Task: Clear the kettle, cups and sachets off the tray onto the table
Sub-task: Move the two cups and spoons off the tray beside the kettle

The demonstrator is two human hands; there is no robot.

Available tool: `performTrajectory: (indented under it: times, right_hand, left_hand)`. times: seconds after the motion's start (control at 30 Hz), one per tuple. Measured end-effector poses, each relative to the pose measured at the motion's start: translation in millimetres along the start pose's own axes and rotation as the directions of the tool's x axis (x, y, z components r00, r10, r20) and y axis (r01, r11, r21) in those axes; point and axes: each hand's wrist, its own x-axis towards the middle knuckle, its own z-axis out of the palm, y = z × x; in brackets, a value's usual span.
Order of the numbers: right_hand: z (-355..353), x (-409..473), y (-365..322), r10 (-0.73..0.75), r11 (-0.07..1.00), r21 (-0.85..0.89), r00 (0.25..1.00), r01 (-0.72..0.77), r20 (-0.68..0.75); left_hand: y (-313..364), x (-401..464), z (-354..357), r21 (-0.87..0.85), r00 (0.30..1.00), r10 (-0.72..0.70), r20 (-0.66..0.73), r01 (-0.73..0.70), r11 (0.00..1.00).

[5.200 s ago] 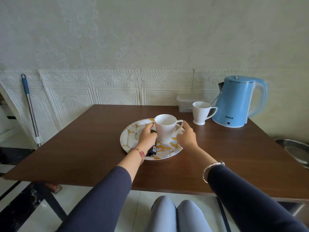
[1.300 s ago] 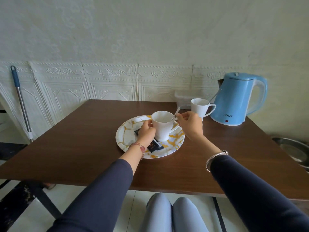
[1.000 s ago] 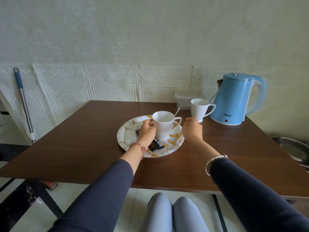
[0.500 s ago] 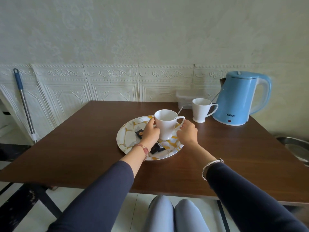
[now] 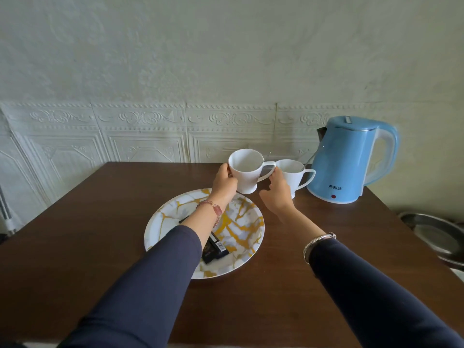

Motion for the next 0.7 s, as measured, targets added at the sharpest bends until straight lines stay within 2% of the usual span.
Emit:
performTrajectory:
  times: [0.3, 0.53, 0.7]
  right_hand:
    - [16.6, 34.3, 32.8, -0.023, 0.999, -0.045, 0.999, 0.025, 0.049]
    - [24.0, 47.9, 47.1, 0.031, 0.999, -0.045, 0.999, -0.03, 0.032]
    - [23.9, 43.6, 46.0, 0.074, 0.996, 0.039, 0.997, -0.075, 0.019]
  left_hand:
    - [-23.7, 28.8, 11.6, -0.037, 0.993, -0.062, 0.097, 0.066, 0.997]
    - [-36.7, 40.2, 13.0, -0.049, 0.986, -0.099, 0.133, 0.106, 0.993]
    - [-42.2, 45.2, 14.2, -0.007, 0.984, -0.11, 0.141, 0.112, 0.994]
